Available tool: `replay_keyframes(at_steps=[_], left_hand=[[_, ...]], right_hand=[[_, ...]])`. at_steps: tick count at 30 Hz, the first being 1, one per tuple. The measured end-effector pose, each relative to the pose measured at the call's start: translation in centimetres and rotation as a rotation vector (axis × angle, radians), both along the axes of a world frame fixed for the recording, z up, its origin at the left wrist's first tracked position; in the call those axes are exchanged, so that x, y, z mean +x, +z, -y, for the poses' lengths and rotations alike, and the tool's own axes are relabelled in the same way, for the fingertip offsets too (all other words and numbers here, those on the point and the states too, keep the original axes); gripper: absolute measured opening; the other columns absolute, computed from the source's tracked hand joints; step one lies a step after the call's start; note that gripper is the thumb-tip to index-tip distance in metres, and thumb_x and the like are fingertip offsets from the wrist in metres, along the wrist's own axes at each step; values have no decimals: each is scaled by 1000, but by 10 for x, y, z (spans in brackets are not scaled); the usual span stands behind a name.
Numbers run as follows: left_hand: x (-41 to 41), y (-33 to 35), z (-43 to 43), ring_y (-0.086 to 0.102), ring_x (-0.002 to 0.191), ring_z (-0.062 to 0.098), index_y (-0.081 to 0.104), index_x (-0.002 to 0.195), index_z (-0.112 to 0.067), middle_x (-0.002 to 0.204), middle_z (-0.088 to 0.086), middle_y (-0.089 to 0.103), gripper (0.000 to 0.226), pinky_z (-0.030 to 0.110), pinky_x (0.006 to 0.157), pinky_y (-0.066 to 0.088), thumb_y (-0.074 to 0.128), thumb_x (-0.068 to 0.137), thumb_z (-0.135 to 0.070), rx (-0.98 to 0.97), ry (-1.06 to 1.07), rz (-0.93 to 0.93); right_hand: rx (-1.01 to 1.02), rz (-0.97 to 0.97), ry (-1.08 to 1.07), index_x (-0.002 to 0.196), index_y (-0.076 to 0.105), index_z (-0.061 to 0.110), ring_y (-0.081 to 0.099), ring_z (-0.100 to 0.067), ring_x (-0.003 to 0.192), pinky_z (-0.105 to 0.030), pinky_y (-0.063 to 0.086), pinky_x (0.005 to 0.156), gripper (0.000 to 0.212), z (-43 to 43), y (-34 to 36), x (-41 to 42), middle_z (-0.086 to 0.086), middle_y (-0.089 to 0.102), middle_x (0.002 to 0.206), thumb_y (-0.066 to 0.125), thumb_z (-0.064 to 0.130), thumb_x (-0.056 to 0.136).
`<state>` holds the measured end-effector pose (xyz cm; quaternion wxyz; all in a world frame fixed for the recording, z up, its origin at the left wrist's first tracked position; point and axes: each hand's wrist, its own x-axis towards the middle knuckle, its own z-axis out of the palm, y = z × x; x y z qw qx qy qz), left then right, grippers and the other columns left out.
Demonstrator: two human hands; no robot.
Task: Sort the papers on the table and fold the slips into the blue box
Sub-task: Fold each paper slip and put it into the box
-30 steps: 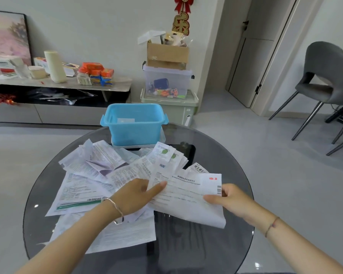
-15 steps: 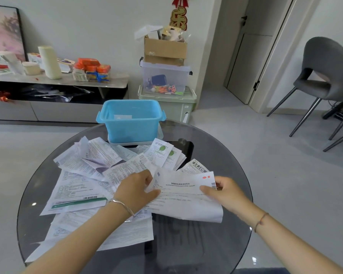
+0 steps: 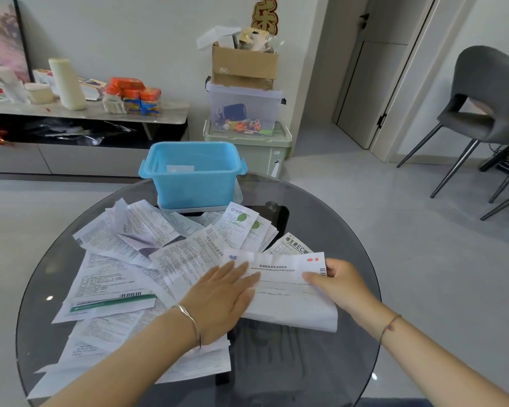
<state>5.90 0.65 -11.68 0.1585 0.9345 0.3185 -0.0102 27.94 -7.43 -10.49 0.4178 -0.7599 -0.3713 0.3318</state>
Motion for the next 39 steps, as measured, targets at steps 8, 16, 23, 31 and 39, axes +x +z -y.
replay_keyframes(at_steps=[8, 16, 23, 31, 39], left_hand=[[5, -3, -5, -18, 145, 13, -5, 152, -30, 159, -7, -15, 55, 26, 112, -15, 17, 103, -41, 56, -14, -98], [7, -6, -2, -23, 143, 14, -14, 150, -28, 157, -6, -22, 56, 28, 113, -16, 13, 103, -41, 81, -1, -151], [5, -8, 0, -24, 143, 13, -14, 150, -27, 157, -6, -22, 56, 28, 115, -15, 10, 102, -44, 89, 14, -128], [6, -15, -1, -24, 143, 14, -15, 150, -29, 157, -6, -22, 70, 30, 114, -17, -7, 87, -59, 112, 21, -107], [6, -22, -1, -25, 143, 15, -19, 148, -29, 156, -5, -23, 90, 32, 114, -19, -21, 67, -68, 149, 13, -83]], right_hand=[[-50, 31, 1, 104, 66, 13, 68, -19, 87, -25, 52, 68, 20, -5, 1, -1, -1, 71, 97, 64, 7, 85], [-87, 55, -22, 100, 62, 8, 67, -17, 80, -26, 53, 67, 18, -7, 0, 1, -2, 70, 96, 69, 9, 83], [-54, 39, -50, 91, 59, 9, 68, -18, 79, -26, 53, 65, 15, -8, -4, 2, -5, 71, 97, 71, 10, 82], [86, 585, 16, 128, 47, 21, 51, -6, 108, -21, 41, 84, 38, -2, 6, 0, 8, 48, 133, 59, 24, 92], [-104, 939, 579, 152, 10, 15, -5, -11, 147, -23, -12, 114, 52, 3, -16, -60, 3, -2, 160, 23, 30, 105]])
